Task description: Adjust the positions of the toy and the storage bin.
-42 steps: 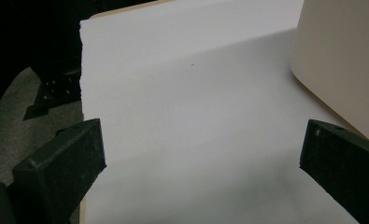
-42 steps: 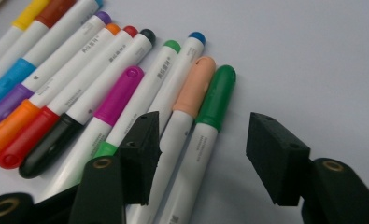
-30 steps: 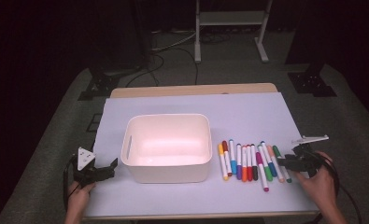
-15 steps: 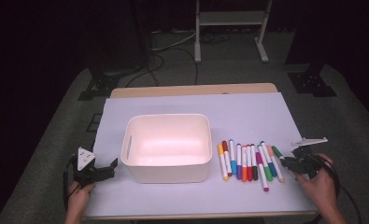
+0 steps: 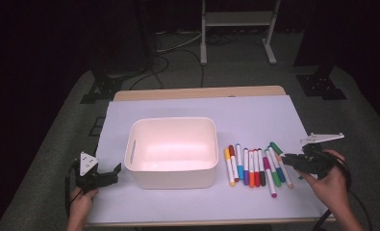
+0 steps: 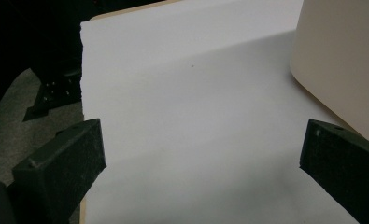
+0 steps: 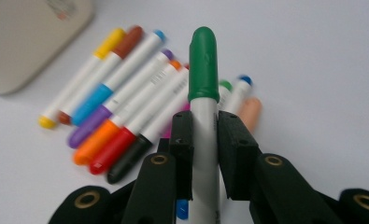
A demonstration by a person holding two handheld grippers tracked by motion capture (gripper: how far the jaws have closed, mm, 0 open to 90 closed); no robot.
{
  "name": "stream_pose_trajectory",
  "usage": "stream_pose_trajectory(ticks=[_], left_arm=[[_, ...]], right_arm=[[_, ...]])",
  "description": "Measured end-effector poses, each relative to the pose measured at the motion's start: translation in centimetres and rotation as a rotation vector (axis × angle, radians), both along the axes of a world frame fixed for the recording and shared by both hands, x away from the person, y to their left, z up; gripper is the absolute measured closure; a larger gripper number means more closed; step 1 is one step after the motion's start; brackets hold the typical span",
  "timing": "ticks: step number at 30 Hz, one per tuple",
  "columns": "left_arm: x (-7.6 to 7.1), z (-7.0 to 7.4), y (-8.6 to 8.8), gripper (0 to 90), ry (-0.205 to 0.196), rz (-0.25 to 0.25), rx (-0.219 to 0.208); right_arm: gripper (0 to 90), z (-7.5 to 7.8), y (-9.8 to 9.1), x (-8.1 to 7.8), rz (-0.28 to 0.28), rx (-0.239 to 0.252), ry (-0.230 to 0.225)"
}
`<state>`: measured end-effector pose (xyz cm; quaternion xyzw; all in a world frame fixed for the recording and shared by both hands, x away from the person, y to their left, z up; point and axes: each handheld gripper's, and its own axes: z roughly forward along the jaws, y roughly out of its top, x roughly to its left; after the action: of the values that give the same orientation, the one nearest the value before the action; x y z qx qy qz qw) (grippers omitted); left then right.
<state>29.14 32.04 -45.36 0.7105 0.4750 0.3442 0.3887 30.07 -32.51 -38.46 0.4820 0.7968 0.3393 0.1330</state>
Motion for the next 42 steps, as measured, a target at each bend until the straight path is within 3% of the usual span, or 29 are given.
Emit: stream_pose_trajectory(ticks=[7, 10, 19, 20, 22, 24, 26, 28, 33, 35, 40, 42], left_arm=[[0.0, 0.0, 0.0, 0.0, 0.001, -0.002, -0.001], [0.0, 0.0, 0.1, 0.0, 0.001, -0.001, -0.002], [0.0, 0.0, 0.1, 0.0, 0.0, -0.002, -0.005], [0.0, 0.0, 0.1, 0.0, -0.001, -0.002, -0.005], [0.0, 0.0, 0.1, 0.0, -0.001, -0.002, -0.005], [0.0, 0.0, 0.1, 0.0, 0.0, -0.002, -0.006], [0.0, 0.0, 0.1, 0.0, 0.0, -0.002, -0.006], [0.0, 0.0, 0.1, 0.0, -0.002, -0.002, -0.007], [0.0, 0.0, 0.1, 0.0, 0.0, -0.002, -0.01], [0.0, 0.0, 0.1, 0.0, 0.0, -0.001, -0.01], [0.0, 0.0, 0.1, 0.0, -0.001, -0.002, -0.008], [0.0, 0.0, 0.1, 0.0, 0.003, -0.001, -0.01]], right_arm=[[75.8, 2.4, 1.9, 0.3, 0.076, 0.036, -0.015], [75.8, 4.0, 3.3, 0.6, 0.145, 0.073, -0.025], [75.8, 6.9, 6.2, 1.4, 0.273, 0.132, -0.028], [75.8, 7.6, 7.0, 1.5, 0.308, 0.148, -0.032], [75.8, 7.8, 7.3, 1.6, 0.319, 0.157, -0.03], [75.7, 9.0, 8.6, 1.7, 0.373, 0.174, -0.034], [75.8, 9.2, 9.0, 1.8, 0.386, 0.177, -0.038], [75.8, 10.4, 10.8, 1.8, 0.443, 0.171, -0.045], [75.8, 11.6, 13.9, 1.9, 0.533, 0.16, -0.049], [75.7, 11.7, 14.7, 2.0, 0.555, 0.162, -0.048], [75.7, 12.0, 19.2, 2.3, 0.675, 0.137, -0.034], [75.7, 12.0, 19.9, 2.4, 0.692, 0.134, -0.034]])
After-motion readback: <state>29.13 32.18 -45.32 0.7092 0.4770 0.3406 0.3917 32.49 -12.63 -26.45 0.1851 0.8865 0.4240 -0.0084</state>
